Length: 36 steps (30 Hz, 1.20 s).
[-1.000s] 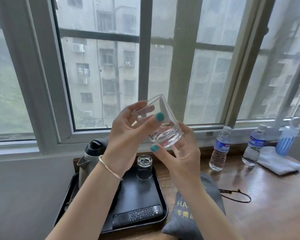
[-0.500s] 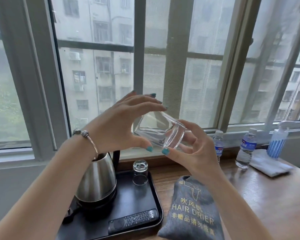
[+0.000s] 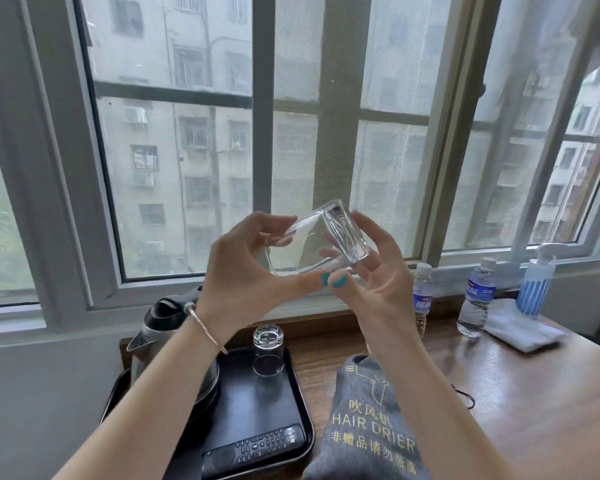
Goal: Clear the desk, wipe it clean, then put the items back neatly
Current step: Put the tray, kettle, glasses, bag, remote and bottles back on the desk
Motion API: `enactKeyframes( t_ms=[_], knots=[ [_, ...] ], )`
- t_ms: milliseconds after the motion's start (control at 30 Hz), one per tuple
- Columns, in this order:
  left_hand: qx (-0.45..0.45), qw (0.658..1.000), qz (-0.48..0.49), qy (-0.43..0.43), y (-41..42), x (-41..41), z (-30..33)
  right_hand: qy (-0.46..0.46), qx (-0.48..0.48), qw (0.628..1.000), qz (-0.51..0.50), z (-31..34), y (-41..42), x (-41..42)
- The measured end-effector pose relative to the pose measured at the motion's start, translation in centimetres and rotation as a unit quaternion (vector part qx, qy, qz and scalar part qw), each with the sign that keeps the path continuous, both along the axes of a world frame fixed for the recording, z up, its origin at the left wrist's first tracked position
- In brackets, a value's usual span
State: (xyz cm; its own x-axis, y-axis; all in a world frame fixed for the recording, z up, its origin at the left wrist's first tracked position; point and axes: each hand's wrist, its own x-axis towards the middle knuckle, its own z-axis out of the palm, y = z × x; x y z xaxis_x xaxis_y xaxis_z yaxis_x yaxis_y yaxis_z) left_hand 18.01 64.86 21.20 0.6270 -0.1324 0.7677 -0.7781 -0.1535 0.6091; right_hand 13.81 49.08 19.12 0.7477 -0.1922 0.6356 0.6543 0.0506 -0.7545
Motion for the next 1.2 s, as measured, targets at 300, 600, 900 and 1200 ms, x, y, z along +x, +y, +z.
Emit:
enactKeyframes(
  t_ms=[300, 600, 900, 1200],
  knots=[
    [-0.087, 0.979, -0.103, 0.151, 0.0, 0.3, -3.2, 0.069, -0.046, 0.997, -0.008, 0.2, -0.4, 1.5],
    [0.051, 0.994, 0.047, 0.082, 0.7, 0.5, -5.6, 0.093, -0.21, 0.972, -0.052, 1.1, -1.2, 3.5],
    [-0.007, 0.978, 0.199, 0.066, -0.2, 1.3, -8.7, 0.095, -0.281, 0.955, -0.012, 0.0, -0.8, 6.1],
    [-0.027, 0.96, 0.244, 0.132, 0.5, 2.0, -13.9, 0.079, -0.517, 0.848, 0.081, 0.3, -1.1, 10.0]
  ],
)
